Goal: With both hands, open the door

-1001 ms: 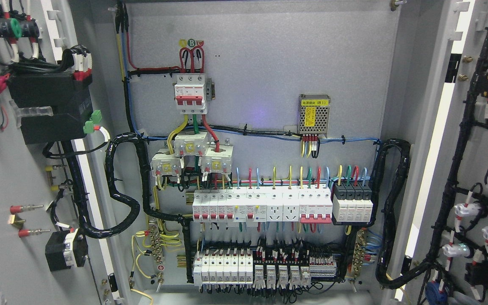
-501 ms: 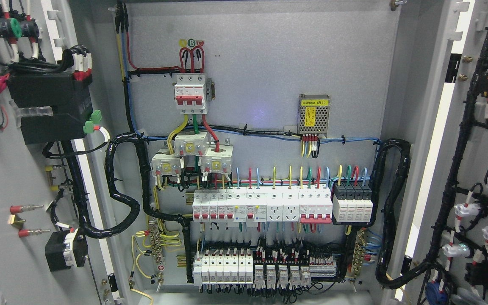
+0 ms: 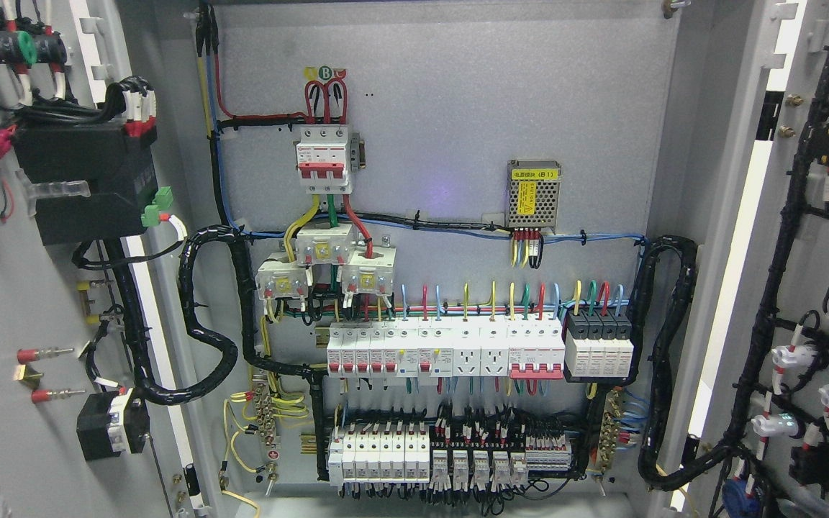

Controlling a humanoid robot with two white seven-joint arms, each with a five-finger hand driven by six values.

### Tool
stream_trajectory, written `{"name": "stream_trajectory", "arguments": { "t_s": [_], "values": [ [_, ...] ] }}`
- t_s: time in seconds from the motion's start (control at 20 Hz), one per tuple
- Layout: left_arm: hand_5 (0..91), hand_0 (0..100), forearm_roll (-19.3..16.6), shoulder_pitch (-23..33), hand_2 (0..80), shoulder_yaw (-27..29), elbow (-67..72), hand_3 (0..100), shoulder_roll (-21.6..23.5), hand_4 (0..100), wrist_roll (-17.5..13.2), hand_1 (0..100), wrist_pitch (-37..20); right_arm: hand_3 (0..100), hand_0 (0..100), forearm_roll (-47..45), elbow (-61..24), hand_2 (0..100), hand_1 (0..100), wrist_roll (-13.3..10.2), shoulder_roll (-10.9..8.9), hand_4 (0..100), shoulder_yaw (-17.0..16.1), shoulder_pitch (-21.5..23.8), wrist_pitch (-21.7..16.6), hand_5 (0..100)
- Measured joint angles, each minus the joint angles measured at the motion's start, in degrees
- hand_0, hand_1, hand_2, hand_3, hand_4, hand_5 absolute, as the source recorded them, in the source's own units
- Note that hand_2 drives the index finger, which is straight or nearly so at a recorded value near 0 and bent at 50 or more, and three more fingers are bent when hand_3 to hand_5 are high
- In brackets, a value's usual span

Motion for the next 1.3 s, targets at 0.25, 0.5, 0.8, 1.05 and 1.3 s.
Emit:
{"name": "stream_trajectory", "arguments": {
  "t_s": [0.25, 0.5, 0.8, 1.05, 1.3],
  "values": [
    [0.0, 0, 2.61, 0.59, 0.0, 2.61, -0.28, 0, 0.4, 3, -0.25, 0, 0.0, 0, 23, -0.35, 0.68, 0, 0, 0.0, -0.05, 0, -0.69, 0.58, 0.0, 0],
    [0.0, 0, 4.74, 1.48, 0.0, 5.13, -0.44, 0, 0.72, 3, -0.25, 0, 0.0, 0, 23, -0.69, 1.24, 0, 0, 0.01, -0.07, 0, -1.84, 1.19, 0.0, 0],
    [0.0, 0, 7.26, 2.3, 0.0, 8.28, -0.47, 0, 1.01, 3, -0.25, 0, 0.0, 0, 23, -0.85, 1.76, 0, 0, 0.02, 0.02, 0, -3.71, 2.52, 0.0, 0],
    [0.0, 0, 8.98, 2.58, 0.0, 10.82, -0.33, 0, 1.27, 3, -0.25, 0, 0.0, 0, 23, -0.9, 2.0, 0, 0, 0.04, 0.21, 0, -5.33, 3.91, -0.18, 0],
    [0.0, 0, 10.32, 2.48, 0.0, 13.01, 0.34, 0, 1.67, 3, -0.25, 0, -0.01, 0, 23, -1.46, 2.13, 0, 0, 0.05, 0.37, 0, -6.81, 4.91, -0.27, 0]
  ]
}}
